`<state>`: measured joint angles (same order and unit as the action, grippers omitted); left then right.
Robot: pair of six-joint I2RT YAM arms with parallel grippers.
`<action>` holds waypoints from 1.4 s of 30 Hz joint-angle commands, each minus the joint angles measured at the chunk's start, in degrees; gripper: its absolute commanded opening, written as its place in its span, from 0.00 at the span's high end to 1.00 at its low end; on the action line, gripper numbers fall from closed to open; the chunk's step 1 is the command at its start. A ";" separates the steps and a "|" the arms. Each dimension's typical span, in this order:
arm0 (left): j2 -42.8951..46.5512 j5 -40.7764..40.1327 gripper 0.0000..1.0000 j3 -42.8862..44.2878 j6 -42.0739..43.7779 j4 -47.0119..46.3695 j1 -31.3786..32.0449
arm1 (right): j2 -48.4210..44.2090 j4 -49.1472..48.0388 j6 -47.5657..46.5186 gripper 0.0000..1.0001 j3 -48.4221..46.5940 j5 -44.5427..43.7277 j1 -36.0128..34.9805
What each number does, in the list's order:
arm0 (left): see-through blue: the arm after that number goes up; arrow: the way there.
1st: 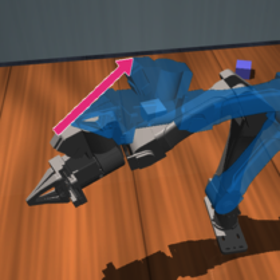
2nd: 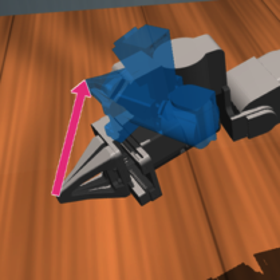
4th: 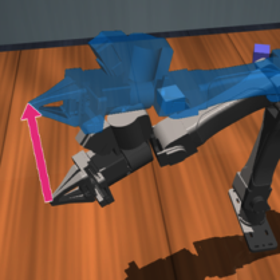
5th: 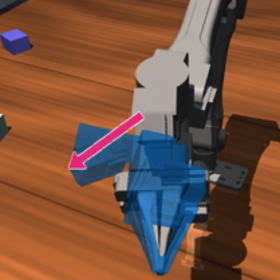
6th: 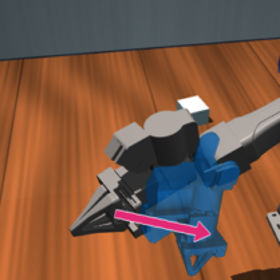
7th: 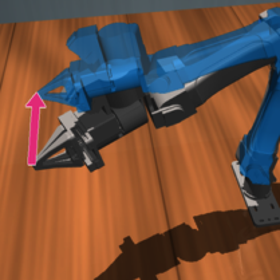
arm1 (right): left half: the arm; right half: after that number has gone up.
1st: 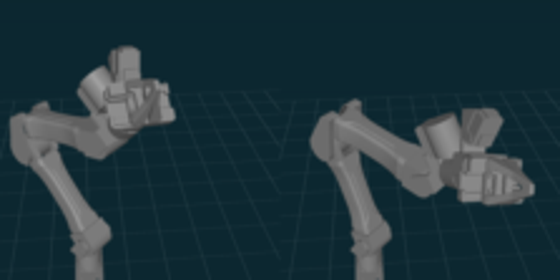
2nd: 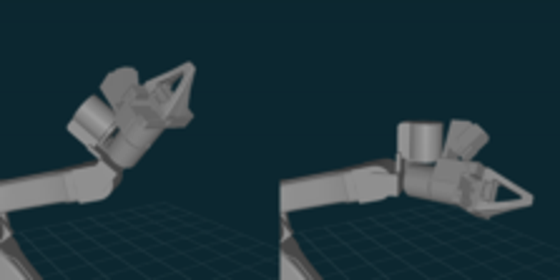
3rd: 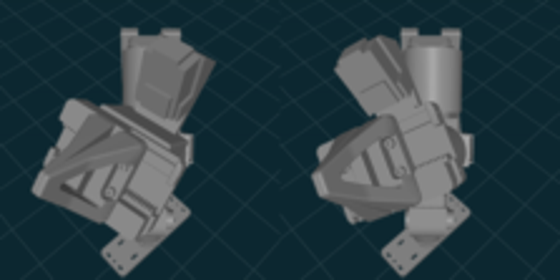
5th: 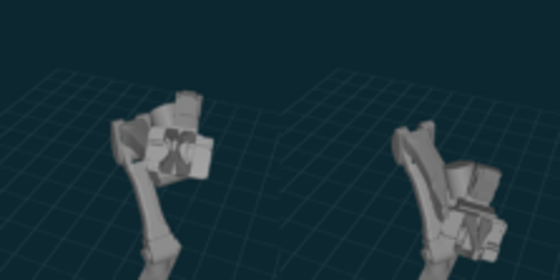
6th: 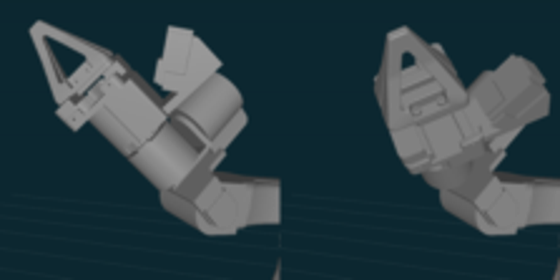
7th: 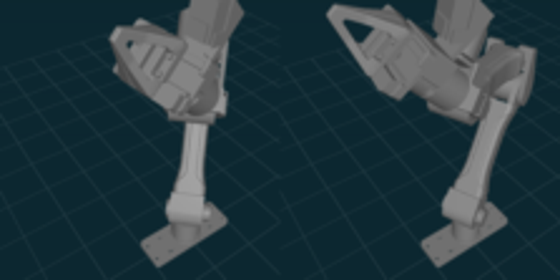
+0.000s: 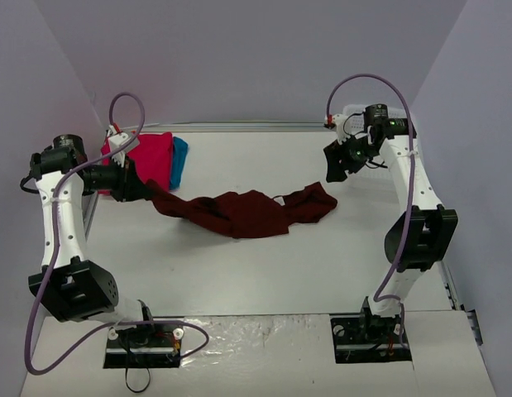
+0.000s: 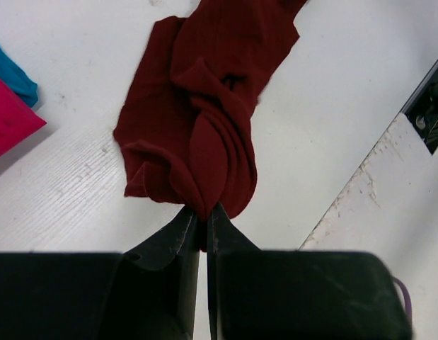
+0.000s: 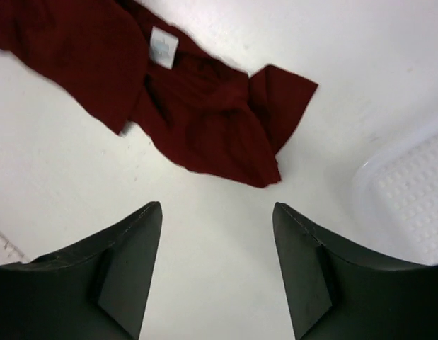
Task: Fold and stack the t-shirts
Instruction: Flatten out the tshirt
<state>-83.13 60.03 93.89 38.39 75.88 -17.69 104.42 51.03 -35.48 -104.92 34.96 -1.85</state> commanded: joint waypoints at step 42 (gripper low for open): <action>4.56 7.73 0.98 -17.33 9.42 8.06 0.82 | 13.36 -12.35 14.57 0.56 1.21 -27.59 -3.43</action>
<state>-81.47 65.60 76.97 47.77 76.12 -17.04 122.98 38.33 -21.21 -104.18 8.23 -5.30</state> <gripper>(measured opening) 0.046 0.445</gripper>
